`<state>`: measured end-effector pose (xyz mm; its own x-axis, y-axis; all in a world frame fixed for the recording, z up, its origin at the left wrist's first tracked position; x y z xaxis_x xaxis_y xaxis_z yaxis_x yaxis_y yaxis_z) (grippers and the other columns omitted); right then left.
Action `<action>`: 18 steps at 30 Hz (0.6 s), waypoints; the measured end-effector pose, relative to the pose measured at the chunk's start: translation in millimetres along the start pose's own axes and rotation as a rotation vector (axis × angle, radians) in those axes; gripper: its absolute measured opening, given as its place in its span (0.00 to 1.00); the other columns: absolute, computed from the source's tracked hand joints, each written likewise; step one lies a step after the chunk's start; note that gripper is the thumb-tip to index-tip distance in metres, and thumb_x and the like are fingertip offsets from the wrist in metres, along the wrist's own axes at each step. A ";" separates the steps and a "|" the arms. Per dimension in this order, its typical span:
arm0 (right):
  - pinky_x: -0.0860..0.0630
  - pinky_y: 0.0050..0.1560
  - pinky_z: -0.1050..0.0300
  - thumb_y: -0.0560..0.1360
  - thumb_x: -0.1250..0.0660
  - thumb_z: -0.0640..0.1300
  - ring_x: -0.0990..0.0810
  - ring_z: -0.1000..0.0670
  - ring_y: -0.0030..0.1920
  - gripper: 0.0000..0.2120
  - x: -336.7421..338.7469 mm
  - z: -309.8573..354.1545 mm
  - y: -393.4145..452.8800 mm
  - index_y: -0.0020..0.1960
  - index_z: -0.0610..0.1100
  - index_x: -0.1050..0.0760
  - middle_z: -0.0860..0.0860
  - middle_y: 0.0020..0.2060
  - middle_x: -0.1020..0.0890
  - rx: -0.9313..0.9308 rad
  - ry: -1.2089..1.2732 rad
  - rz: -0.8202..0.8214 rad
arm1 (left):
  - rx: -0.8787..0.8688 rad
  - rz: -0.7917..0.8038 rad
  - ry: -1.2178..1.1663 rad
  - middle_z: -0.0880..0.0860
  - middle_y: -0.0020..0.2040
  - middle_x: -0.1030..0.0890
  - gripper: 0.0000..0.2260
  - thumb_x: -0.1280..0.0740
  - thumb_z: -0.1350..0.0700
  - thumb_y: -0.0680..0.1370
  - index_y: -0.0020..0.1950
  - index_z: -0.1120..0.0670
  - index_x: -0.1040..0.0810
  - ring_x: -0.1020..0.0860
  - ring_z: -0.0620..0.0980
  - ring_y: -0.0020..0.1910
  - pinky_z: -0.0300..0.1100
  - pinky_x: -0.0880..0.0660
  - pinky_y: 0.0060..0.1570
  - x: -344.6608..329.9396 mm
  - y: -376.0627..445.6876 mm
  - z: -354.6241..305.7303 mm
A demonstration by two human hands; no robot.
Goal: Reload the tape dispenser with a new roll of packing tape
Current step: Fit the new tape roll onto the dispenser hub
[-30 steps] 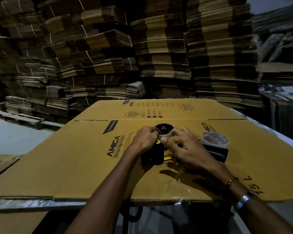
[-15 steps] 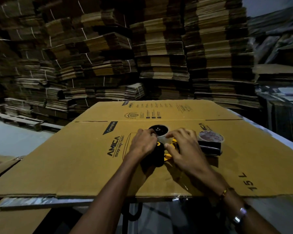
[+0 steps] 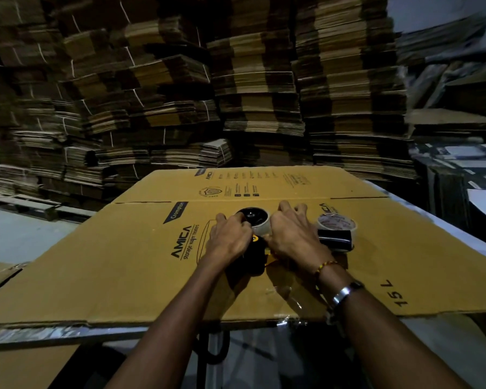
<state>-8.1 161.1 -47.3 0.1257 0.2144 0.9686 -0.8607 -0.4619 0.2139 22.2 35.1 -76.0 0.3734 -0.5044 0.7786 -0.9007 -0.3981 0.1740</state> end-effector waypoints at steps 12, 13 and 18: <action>0.28 0.60 0.41 0.77 0.31 0.46 0.37 0.37 0.68 0.10 -8.2 -2.5 7.7 0.56 0.44 0.24 0.45 0.64 0.27 -0.091 0.074 -0.037 | 0.021 -0.008 -0.046 0.58 0.65 0.33 0.18 0.45 0.50 0.82 0.72 0.49 0.31 0.27 0.59 0.58 0.59 0.28 0.62 -2.0 1.0 1.8; 0.27 0.60 0.42 0.77 0.31 0.46 0.36 0.37 0.68 0.10 -8.3 -2.6 7.6 0.55 0.44 0.24 0.45 0.64 0.27 -0.095 0.076 -0.039 | 0.021 -0.012 -0.049 0.58 0.65 0.33 0.18 0.45 0.50 0.82 0.72 0.48 0.31 0.28 0.59 0.58 0.59 0.28 0.62 -2.0 1.1 2.0; 0.27 0.58 0.44 0.77 0.32 0.45 0.34 0.38 0.66 0.10 -9.9 -1.7 5.6 0.56 0.43 0.23 0.45 0.63 0.26 -0.086 0.063 -0.085 | 0.023 -0.056 -0.073 0.57 0.64 0.33 0.17 0.45 0.50 0.82 0.70 0.48 0.29 0.29 0.59 0.59 0.58 0.29 0.62 -2.1 1.0 3.0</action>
<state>-15.0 157.8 -55.9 0.1710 0.3046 0.9370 -0.8875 -0.3653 0.2807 21.2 33.5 -79.3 0.4388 -0.5351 0.7219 -0.8730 -0.4441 0.2015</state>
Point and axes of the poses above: each hand's wrist, its own y-axis towards the middle knuckle, its own x-axis out of the back of the hand, z = x × y, the point moved 7 cm from there along y, towards the middle knuckle
